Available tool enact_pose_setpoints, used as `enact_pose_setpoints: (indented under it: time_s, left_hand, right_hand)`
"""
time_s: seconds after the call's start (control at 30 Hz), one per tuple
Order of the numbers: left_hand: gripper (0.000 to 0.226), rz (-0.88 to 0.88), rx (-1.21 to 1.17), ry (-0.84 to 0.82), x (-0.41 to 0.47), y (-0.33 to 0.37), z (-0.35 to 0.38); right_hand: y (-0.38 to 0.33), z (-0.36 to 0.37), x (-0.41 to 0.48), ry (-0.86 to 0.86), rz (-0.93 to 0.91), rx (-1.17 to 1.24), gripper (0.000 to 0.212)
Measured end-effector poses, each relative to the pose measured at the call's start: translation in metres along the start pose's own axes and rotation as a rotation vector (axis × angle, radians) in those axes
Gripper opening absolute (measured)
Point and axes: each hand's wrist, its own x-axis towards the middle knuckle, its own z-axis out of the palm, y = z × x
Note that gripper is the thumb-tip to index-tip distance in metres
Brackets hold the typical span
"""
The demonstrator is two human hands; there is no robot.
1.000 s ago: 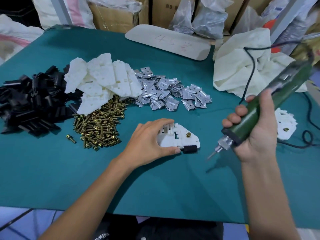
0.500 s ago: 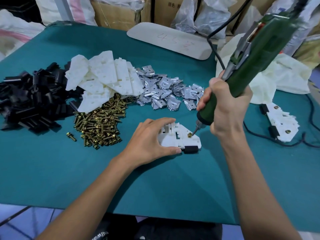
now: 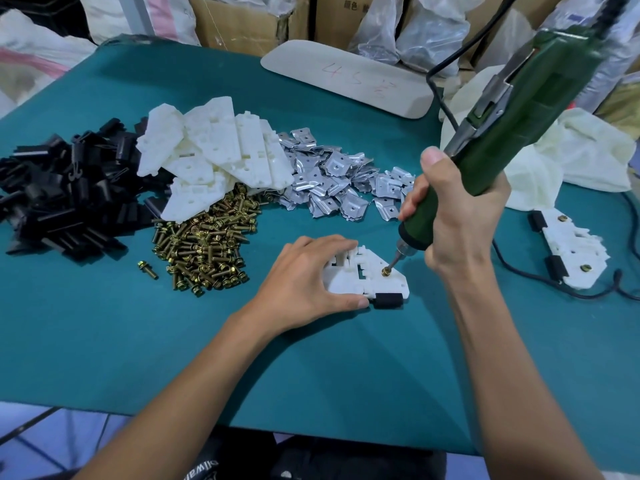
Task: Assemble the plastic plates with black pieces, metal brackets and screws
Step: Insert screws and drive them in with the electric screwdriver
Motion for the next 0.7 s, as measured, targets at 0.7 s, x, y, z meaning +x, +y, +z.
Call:
enact_pose_setpoints:
  time_s: [0.7]
  left_hand:
    - [0.090, -0.005, -0.002, -0.012, 0.002, 0.001, 0.000]
  right_hand:
    - [0.009, 0.002, -0.004, 0.035, -0.034, -0.028, 0.019]
